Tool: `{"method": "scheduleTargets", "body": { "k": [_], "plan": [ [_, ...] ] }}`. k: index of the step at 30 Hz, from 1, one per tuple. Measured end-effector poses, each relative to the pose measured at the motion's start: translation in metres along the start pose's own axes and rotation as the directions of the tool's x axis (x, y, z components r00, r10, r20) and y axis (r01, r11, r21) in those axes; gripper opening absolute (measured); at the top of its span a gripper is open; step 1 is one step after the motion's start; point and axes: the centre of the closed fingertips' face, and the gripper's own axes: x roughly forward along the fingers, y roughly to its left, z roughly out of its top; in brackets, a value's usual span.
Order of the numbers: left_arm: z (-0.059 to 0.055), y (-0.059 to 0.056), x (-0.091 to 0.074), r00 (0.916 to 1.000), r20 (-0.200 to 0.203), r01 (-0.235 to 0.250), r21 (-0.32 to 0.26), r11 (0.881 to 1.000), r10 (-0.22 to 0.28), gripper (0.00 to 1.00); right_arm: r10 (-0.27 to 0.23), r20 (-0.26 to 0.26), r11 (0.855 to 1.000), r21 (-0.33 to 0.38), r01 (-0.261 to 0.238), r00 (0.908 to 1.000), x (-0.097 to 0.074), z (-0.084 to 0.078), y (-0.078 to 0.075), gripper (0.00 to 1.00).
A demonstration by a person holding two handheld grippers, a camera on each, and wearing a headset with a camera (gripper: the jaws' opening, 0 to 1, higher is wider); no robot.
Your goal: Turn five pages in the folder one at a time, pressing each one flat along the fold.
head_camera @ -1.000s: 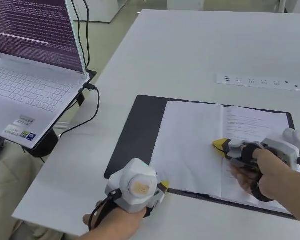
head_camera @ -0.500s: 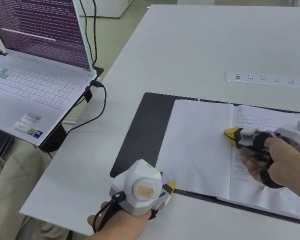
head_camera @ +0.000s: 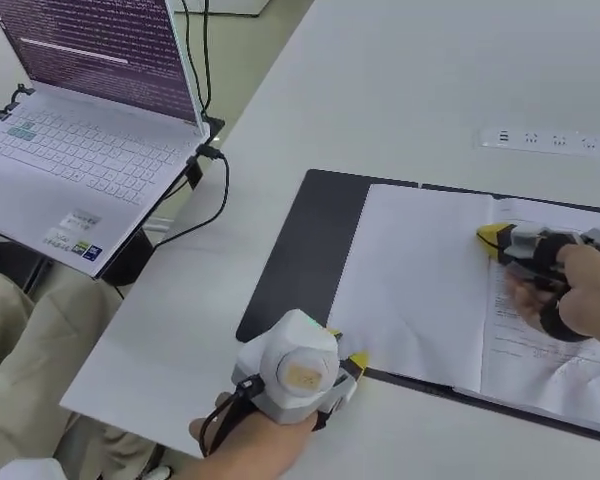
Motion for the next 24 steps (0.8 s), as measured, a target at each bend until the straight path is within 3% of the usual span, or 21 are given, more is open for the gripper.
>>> {"method": "scheduleTargets", "body": {
  "k": [11, 18, 24],
  "plan": [
    [0.000, 0.000, 0.000, 0.9999, 0.011, -0.009, -0.007, 1.000, 0.009, 0.21, 0.000, 0.060, 1.000, -0.008, 0.000, 0.9982, 0.021, 0.024, 0.008, 0.00],
    [0.001, -0.001, 0.000, 0.9998, 0.019, -0.011, -0.020, 1.000, 0.012, 0.21, 0.028, 0.162, 1.000, 0.007, -0.030, 0.9863, 0.030, 0.043, 0.013, 0.00],
    [0.001, -0.001, 0.000, 0.9997, 0.019, -0.012, -0.024, 1.000, 0.012, 0.21, 0.033, 0.186, 0.999, 0.007, -0.035, 0.9820, 0.032, 0.046, 0.015, 0.00]
  ]
}}
